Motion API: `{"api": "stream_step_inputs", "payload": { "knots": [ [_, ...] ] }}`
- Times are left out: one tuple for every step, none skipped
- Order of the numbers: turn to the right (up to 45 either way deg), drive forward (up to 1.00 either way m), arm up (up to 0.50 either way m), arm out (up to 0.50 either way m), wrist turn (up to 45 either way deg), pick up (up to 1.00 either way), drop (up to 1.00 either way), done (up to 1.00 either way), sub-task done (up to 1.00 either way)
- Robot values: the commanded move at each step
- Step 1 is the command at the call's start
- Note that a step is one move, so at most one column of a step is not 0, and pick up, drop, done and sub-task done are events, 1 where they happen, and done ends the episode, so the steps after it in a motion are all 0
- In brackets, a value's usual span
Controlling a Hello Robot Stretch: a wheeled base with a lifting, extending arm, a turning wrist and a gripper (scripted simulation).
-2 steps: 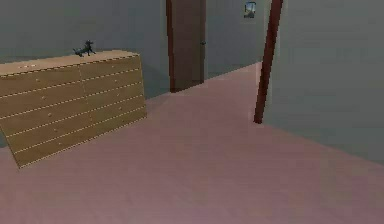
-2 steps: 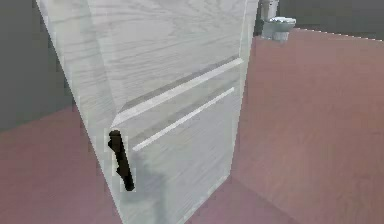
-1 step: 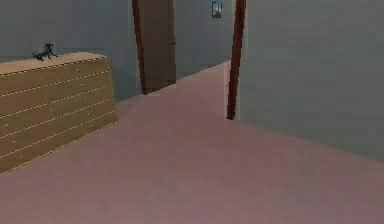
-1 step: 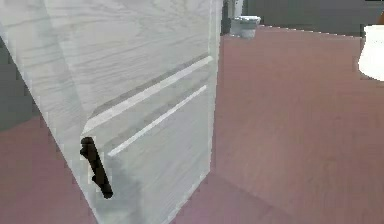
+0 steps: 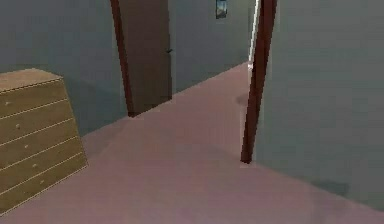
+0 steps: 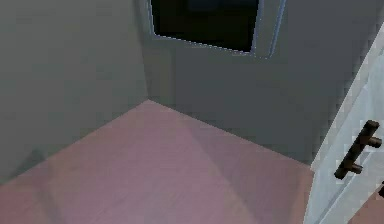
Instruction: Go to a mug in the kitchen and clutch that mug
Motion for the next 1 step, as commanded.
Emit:
{"api": "stream_step_inputs", "payload": {
  "knots": [
    [3.0, 0.00, 0.00, 0.00, 0.0, 0.00, 0.00, 0.00, 0.00]
  ]
}}
